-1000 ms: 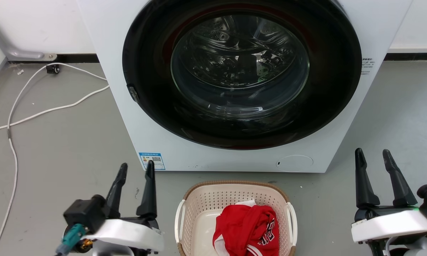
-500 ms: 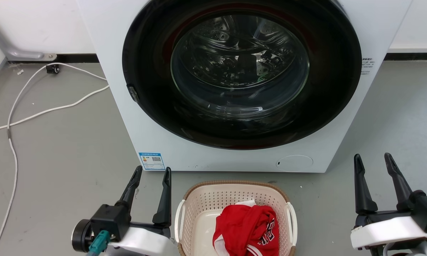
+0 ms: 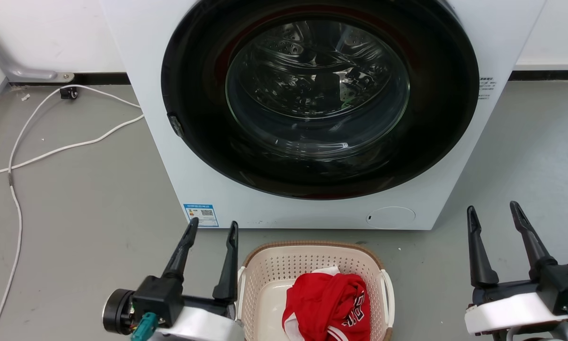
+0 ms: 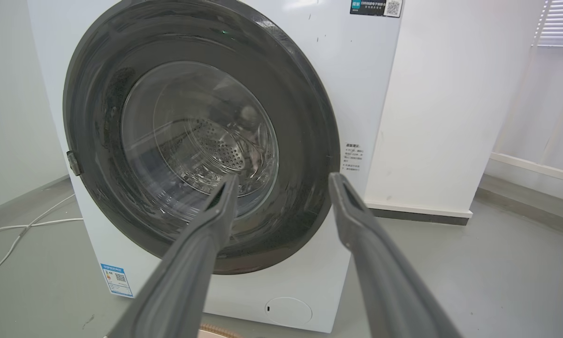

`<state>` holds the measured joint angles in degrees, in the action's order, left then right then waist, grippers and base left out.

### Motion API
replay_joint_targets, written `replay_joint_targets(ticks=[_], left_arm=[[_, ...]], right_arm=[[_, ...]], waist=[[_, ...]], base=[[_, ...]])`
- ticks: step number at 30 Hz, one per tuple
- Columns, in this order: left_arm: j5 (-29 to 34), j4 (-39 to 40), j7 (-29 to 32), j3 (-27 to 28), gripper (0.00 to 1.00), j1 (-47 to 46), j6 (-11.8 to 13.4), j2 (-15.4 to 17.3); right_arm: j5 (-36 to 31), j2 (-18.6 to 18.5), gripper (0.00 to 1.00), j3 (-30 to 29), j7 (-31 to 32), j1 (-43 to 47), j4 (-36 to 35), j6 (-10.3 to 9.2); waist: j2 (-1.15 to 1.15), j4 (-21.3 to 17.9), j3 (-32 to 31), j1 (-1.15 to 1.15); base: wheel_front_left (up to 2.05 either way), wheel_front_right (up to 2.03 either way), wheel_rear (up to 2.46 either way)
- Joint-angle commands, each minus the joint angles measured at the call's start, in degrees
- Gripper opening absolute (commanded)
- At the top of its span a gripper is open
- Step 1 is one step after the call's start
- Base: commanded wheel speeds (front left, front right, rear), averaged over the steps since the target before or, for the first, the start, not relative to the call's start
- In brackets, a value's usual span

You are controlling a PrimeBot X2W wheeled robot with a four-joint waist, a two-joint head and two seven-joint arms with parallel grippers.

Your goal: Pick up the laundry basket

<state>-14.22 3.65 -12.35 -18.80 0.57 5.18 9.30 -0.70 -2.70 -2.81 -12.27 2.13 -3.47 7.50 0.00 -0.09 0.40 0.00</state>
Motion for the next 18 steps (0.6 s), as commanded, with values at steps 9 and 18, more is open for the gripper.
replay_joint_targets(ticks=[9,18], left_arm=[[1.3,-2.0,-1.4,4.3,1.00,2.2,-4.1,-3.0],[7.0,-5.5,-2.3,5.3,1.00,2.8,-5.8,-4.4]], right_arm=[[2.7,-0.3,1.00,-1.1,-1.5,1.0,0.3,-0.02],[1.9,-0.3,1.00,-1.0,-2.5,1.3,1.7,-0.02]], waist=[[0.00,0.0,0.2,0.00],[0.00,0.2,0.3,0.00]], base=[[0.00,0.00,0.00],[0.00,0.00,0.00]])
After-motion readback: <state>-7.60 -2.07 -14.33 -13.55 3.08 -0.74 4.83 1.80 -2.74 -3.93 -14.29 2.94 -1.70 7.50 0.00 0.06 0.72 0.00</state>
